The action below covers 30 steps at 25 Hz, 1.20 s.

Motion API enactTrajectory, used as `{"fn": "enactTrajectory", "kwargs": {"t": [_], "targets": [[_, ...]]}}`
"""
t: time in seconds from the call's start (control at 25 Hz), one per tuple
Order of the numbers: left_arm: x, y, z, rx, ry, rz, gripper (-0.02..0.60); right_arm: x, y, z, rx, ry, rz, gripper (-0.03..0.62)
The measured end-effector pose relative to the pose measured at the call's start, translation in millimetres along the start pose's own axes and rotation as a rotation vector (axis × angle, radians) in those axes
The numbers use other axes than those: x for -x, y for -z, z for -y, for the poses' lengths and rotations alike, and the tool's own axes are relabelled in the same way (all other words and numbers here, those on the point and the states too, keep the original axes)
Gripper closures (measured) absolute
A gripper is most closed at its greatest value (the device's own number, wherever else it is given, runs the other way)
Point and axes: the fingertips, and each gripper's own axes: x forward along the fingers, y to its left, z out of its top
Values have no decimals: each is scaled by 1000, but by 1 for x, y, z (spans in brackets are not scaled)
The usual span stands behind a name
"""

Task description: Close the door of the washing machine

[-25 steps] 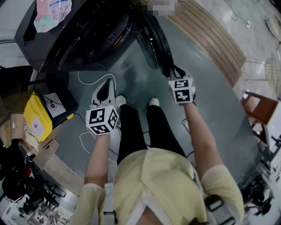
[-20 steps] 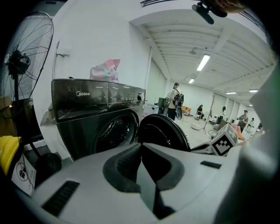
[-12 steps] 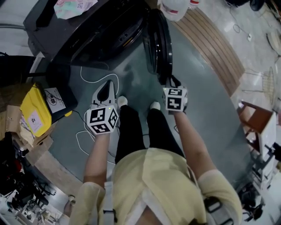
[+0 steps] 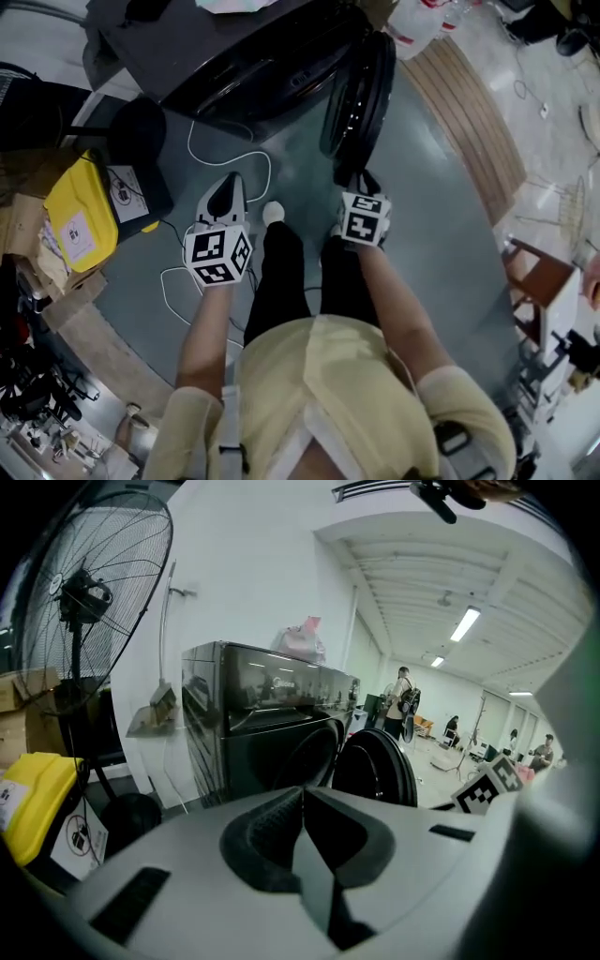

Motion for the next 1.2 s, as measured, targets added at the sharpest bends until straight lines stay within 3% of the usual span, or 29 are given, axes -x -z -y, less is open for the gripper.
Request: {"fn": "enactTrajectory", "kwargs": {"t": [0.56, 1.2], "targets": [[24, 3, -91, 97, -97, 19, 572, -26, -32, -105, 6, -72, -29, 533], [32, 9, -154, 159, -170, 23, 572, -59, -72, -164, 57, -103, 16, 528]]}}
